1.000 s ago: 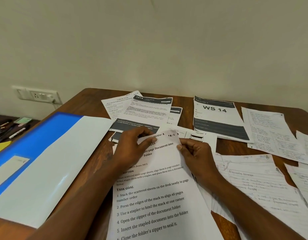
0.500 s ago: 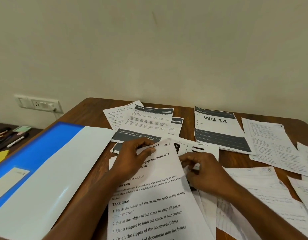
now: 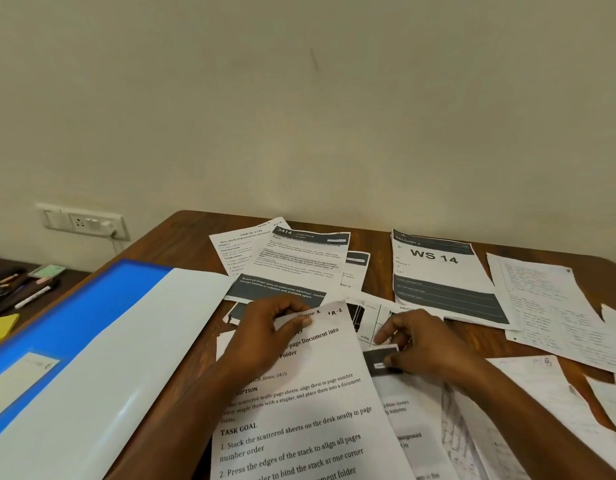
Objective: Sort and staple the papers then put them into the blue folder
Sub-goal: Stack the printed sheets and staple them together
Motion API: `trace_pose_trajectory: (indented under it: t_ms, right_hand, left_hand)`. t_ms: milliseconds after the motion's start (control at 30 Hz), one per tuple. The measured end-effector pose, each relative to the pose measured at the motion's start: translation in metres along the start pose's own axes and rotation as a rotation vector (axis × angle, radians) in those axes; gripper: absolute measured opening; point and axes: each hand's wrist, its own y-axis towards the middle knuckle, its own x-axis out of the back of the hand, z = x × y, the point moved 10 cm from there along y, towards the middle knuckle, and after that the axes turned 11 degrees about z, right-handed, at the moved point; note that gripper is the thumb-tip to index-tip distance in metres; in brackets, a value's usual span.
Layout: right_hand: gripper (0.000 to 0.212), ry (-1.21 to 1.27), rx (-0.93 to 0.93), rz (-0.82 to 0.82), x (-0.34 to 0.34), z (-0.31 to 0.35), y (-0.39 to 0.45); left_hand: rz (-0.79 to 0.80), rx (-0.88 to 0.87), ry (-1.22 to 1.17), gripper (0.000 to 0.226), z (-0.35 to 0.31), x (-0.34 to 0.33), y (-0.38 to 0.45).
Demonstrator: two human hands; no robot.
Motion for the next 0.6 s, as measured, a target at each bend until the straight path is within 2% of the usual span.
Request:
trace_pose_trajectory:
  t_ms: [133,233,367,500,600]
  right_hand:
    - [0.030,0.044,0.077,-0.107,0.013,0.015,0.015]
    - [0.043,-0.110,0.227,-0.257,0.012,0.040,0.034]
    - [0.052,-0.278,0.445,-0.141,-0.025,0.065,0.066]
    - [0.044,-0.416,0.482,-0.118,-0.046,0.061,0.074]
    - [0.026,-0.316,0.610,-0.087,-0.046,0.073,0.052]
  left_hand:
    - [-0.010,0.033,0.049,0.001,0.010,0.002,0.000]
    - [-0.032,0.061,0.066,0.003,0.015,0.006,0.001]
    - [-0.029,0.062,0.079,0.004,0.018,0.009,0.001]
    - [-0.042,0.072,0.092,0.004,0.021,0.017,0.001]
    - [-0.040,0.051,0.064,0.005,0.023,0.020,0.001]
